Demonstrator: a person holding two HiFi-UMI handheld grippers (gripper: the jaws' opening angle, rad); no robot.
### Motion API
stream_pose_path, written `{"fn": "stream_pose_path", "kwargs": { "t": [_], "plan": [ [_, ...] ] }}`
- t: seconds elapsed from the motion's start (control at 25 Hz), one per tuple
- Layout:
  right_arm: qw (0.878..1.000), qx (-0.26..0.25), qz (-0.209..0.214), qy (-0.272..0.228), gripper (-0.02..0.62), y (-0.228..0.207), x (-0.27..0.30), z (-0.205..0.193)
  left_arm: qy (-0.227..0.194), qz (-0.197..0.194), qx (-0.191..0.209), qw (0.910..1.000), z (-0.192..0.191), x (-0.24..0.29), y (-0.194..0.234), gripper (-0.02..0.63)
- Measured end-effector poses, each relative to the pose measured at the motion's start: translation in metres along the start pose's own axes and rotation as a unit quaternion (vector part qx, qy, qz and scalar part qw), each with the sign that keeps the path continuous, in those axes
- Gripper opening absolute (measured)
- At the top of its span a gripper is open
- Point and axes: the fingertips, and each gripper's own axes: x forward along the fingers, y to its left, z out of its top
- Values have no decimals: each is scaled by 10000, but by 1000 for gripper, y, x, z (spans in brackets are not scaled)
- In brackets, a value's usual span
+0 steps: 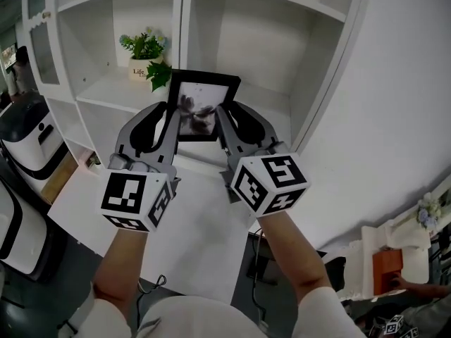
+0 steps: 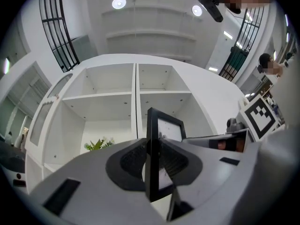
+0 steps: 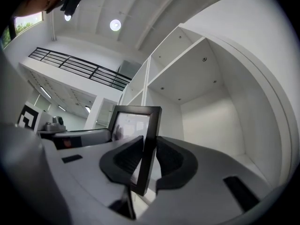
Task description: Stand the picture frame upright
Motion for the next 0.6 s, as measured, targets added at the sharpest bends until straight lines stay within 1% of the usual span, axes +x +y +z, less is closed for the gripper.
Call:
{"fn": "stream_pose_path", "kwargs": {
  "t": [0.12,0.36,0.6],
  "plan": [
    [10000,-21,-23,-36,81,-9,8,10,-61,36,31,10000,7,10,0,84],
    [9999,-91,-32,57,80,-34,36,27,24,135,117,9998,13,46,6,84],
    [9992,-21,54,385,80,-45,57,20,203,249,23,9995,2,59,13,84]
  ]
}}
